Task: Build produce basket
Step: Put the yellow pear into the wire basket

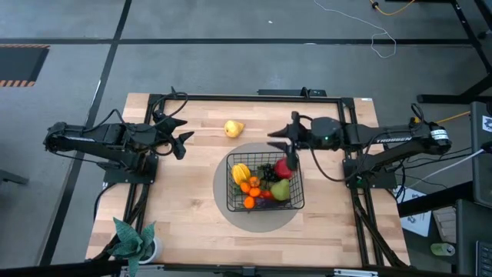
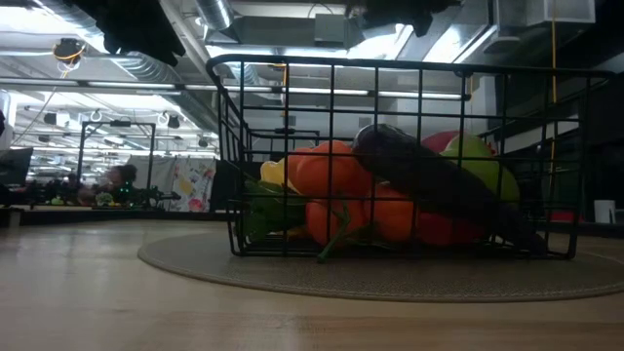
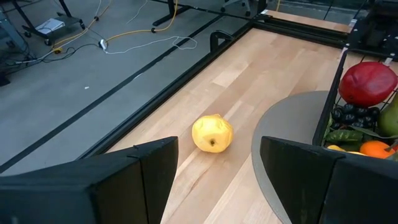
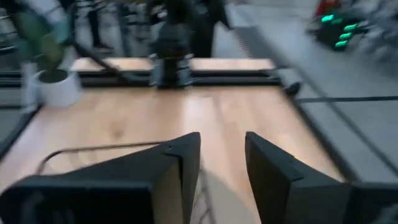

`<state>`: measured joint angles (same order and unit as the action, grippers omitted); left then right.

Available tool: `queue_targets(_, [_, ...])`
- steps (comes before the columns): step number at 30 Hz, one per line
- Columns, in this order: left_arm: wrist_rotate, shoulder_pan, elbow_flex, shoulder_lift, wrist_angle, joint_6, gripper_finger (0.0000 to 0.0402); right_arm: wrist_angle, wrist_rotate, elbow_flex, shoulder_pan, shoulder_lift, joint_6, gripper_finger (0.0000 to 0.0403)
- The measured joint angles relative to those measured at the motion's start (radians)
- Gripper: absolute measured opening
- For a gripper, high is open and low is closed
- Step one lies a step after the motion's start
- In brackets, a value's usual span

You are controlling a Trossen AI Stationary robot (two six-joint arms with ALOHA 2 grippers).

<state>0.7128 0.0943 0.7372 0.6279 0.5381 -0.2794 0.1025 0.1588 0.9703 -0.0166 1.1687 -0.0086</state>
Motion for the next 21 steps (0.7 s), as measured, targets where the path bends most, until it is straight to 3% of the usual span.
queue_targets(4, [0.0,0.0,0.0,0.0,-0.011,0.0,0.0218,-0.078,0.1,0.0,0.005,0.013,-0.055,0.0117])
queue_targets(10, [0.0,0.0,0.0,0.0,-0.023,0.001,0.0218,-0.078,0.109,0.044,0.085,0.113,-0.044,0.0117])
queue_targets(15, [0.0,0.0,0.0,0.0,-0.026,0.002,0.0218,0.122,0.104,0.23,0.187,0.284,-0.023,0.0117])
queue_targets(21, [0.011,0.0,0.0,0.0,-0.027,0.03,0.0218,0.381,-0.056,0.512,0.291,0.549,-0.087,0.0117])
